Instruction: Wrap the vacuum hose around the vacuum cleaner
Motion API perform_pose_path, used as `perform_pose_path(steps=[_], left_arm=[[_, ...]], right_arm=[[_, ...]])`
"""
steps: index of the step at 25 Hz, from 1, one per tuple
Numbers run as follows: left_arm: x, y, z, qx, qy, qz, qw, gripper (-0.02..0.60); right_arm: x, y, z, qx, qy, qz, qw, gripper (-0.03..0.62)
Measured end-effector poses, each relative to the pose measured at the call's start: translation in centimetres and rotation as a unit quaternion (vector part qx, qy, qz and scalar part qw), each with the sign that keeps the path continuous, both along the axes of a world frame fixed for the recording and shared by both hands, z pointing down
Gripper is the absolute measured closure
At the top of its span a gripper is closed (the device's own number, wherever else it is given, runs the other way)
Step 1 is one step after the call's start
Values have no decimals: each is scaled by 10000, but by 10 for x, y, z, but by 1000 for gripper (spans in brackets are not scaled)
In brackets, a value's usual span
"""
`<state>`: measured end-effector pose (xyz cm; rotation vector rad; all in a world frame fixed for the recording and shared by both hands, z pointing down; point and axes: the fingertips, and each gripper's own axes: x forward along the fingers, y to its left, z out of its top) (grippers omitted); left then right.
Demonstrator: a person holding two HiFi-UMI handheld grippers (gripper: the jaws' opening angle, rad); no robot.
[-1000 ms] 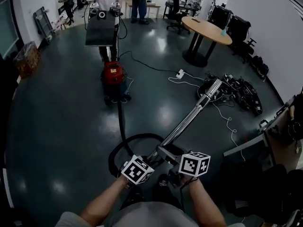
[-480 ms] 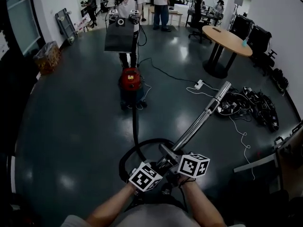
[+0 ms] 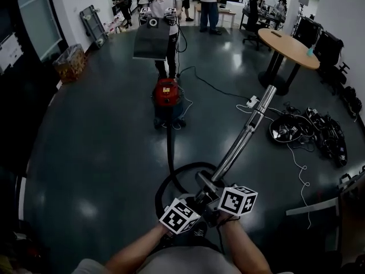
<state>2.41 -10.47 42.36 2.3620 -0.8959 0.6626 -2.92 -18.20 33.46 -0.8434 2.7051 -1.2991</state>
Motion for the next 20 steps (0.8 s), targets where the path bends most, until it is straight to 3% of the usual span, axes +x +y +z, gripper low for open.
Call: perform_pose_path(steps=[3,7,12,20], left_arm=[[15,-7,-2,100,-31,10,9999,468],[34,-14,-6,329,-307,392,9982,457],[39,-24,-12,425,-503,554,9963,346],[37,-34,-21,524,-937,524,9928,345]], right_arm=[[12,-5,-4,27,6,-147,9999,488],[29,-15,-13,175,7,-284,9994,488],[48,-32,-19,258,45,-348,9990,488],[60,-55,-23,353,68,-510,9981,488]])
